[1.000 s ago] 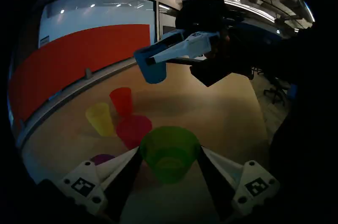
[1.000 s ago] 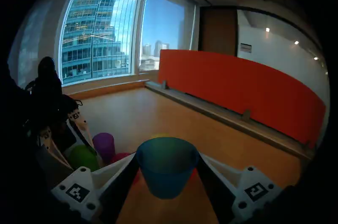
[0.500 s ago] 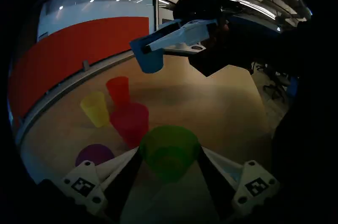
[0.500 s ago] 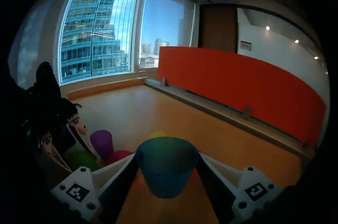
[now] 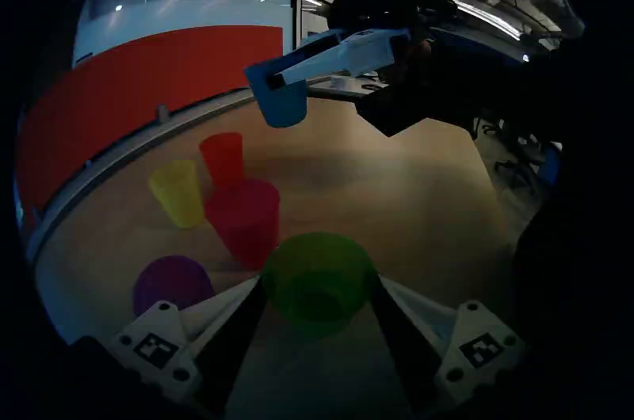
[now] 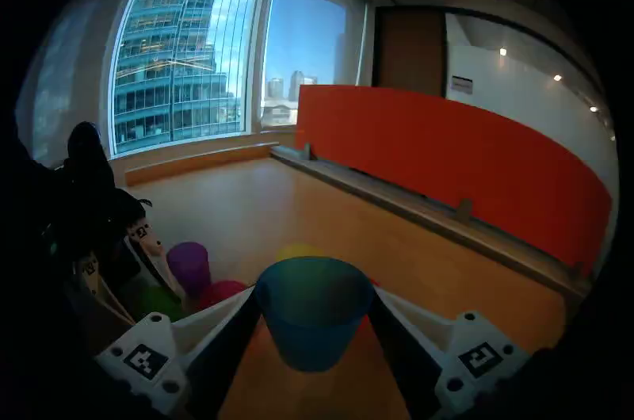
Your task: Pour water
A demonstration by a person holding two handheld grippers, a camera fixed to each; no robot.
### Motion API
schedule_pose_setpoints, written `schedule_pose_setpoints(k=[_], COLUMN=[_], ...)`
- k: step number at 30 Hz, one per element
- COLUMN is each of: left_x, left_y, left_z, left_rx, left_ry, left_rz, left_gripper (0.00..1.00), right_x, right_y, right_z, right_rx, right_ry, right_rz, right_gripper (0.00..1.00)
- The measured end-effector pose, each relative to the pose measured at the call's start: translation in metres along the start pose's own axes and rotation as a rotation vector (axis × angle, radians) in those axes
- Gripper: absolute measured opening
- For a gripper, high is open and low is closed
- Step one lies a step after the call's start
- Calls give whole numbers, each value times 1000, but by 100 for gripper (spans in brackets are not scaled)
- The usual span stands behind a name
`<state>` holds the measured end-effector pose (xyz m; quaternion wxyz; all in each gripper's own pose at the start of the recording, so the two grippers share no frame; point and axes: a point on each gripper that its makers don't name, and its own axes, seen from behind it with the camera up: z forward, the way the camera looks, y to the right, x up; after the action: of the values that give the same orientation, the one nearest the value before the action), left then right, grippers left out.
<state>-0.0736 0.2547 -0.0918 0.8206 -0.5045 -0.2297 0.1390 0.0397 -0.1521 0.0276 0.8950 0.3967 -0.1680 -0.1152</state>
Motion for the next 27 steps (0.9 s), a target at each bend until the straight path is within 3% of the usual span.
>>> schedule_pose_setpoints(k=[13,17,27], left_x=[-2,-4,-12], left_y=[-1,-4,-1], left_z=[-1,-1,-2], left_rx=[16,28,37], left_ry=[1,-2,-15], left_rz=[-9,-6,8], left_gripper=[89,97,98], right_x=[2,2,-3], right_y=[-1,-2,-4], right_z=[1,0,0], right_rx=[-1,0,2], right_ry=[3,4,1], right_rz=[-7,-7,-7], right_gripper=[92,92,92])
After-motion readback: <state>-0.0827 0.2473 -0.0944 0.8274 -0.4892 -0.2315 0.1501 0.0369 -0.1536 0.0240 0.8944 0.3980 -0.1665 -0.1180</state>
